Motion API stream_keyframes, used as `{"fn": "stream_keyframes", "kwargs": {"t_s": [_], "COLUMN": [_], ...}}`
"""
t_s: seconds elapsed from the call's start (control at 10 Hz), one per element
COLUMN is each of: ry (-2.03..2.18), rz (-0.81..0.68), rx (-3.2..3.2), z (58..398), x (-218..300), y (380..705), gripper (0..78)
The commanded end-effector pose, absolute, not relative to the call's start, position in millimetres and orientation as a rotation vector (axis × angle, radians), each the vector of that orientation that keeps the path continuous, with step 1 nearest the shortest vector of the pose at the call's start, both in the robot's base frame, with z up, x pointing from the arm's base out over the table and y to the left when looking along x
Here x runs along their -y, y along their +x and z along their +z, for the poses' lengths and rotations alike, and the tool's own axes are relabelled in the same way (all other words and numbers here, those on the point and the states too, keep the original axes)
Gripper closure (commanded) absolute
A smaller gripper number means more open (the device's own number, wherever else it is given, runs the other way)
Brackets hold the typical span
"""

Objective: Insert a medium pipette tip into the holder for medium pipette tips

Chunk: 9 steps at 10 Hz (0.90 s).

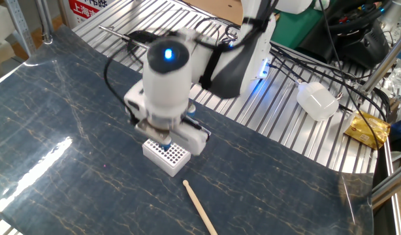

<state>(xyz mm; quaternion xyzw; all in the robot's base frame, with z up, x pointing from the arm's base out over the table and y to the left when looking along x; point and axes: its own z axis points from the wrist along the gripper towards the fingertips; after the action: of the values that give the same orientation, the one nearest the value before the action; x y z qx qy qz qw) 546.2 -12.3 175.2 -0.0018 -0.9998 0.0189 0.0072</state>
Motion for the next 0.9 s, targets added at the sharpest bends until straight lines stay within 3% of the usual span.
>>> {"fn": "stream_keyframes", "kwargs": {"t_s": [0.1, 0.9], "ry": [-0.100, -0.144], "rz": [0.032, 0.023], "rx": [3.246, 3.307], "z": [182.9, 175.1], "x": [18.5, 12.8], "y": [541.4, 546.3], "gripper": [76.4, 76.4]}}
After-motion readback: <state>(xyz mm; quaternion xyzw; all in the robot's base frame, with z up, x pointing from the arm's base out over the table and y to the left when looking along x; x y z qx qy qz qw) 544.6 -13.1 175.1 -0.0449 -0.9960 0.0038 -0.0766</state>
